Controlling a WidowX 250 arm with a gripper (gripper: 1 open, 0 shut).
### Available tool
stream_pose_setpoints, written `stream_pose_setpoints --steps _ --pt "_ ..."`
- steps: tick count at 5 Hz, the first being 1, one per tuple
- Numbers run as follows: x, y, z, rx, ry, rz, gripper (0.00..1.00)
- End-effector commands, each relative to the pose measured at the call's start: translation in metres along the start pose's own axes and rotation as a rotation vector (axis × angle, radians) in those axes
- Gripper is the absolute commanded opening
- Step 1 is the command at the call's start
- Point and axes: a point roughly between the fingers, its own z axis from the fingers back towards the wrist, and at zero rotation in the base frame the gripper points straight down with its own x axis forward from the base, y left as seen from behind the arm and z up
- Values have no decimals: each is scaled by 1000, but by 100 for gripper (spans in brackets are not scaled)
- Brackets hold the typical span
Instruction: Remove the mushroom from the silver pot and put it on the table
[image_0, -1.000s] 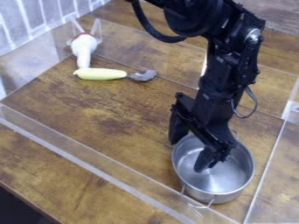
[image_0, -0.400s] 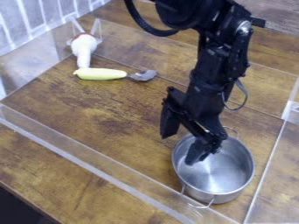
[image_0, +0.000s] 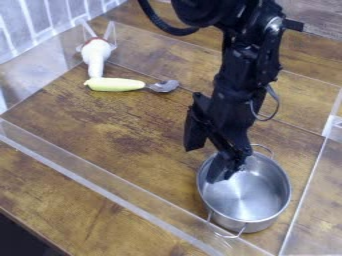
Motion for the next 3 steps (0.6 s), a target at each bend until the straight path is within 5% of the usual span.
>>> stream_pose_setpoints --steps 1,3 --pt "-3 14 31 41 -107 -43 100" --pt "27 14 25 40 -107 -76 100"
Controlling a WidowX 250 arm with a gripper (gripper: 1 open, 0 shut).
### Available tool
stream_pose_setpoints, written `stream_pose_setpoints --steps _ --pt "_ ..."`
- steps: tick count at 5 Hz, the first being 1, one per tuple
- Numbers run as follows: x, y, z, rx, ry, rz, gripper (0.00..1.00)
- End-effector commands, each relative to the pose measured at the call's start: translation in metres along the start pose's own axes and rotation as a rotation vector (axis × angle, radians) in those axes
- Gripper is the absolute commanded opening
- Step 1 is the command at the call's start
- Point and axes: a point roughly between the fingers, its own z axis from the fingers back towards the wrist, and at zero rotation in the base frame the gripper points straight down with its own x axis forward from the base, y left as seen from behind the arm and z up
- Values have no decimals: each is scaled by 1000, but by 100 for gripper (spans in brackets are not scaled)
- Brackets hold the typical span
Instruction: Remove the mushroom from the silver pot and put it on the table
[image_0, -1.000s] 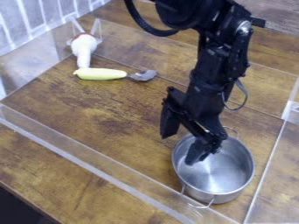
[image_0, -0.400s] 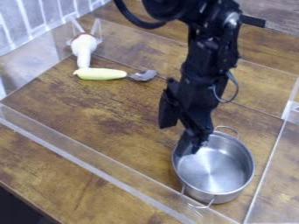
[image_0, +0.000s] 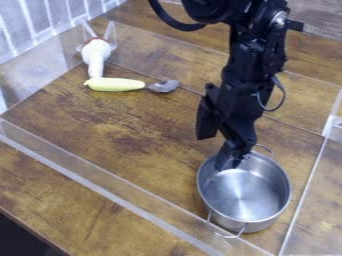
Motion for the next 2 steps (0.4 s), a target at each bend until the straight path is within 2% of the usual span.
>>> stream_pose_setpoints --steps 1,2 --pt "8 4 12 14 -54 45 0" --pt "4 -5 0 15 -51 62 0"
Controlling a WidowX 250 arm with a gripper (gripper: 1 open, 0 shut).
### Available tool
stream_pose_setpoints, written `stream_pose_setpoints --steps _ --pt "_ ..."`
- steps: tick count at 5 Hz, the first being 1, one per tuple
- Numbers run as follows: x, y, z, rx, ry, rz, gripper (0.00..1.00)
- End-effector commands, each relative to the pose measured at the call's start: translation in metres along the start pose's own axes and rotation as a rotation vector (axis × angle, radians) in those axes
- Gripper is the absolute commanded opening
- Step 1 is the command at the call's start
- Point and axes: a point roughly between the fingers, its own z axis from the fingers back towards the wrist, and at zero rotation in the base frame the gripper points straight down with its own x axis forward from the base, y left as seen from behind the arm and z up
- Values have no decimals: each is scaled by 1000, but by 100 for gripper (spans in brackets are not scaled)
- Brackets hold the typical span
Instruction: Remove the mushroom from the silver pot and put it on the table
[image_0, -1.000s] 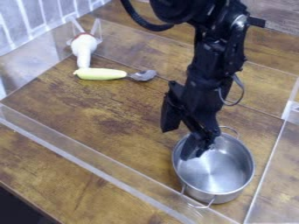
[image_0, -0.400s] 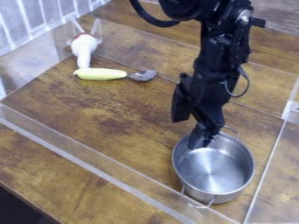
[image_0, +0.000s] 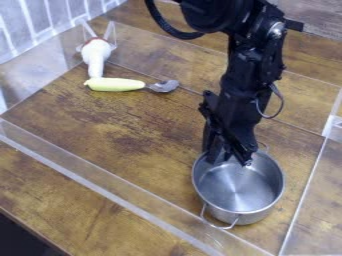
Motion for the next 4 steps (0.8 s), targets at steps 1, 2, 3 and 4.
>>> stream_pose_setpoints --steps 1,2,3,4 --pt "-4 -9 16 34 -27 14 0" --pt "-5 2 40 63 -24 47 0" --pt "-6 12 65 94 -22 78 0" --pt "-11 39 96 147 -36 131 0"
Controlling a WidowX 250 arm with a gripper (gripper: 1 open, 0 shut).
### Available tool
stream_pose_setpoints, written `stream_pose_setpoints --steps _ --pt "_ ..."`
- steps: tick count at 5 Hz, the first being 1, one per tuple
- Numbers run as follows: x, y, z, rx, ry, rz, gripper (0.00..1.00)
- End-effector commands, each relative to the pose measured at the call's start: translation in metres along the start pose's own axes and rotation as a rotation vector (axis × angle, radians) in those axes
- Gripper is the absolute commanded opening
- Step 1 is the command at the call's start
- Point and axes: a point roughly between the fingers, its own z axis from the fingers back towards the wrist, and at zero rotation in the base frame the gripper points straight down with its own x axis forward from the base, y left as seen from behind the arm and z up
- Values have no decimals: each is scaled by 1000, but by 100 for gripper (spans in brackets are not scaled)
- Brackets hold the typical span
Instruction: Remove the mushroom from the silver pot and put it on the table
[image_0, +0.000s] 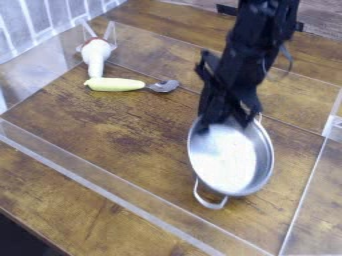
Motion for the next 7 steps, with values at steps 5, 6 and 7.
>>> stream_pose_setpoints --steps 5,6,7 --pt "-25 -11 54 9 -168 140 0" --pt "-25 -16 57 7 -191 137 0" --pt "-29 -24 73 5 -234 46 0"
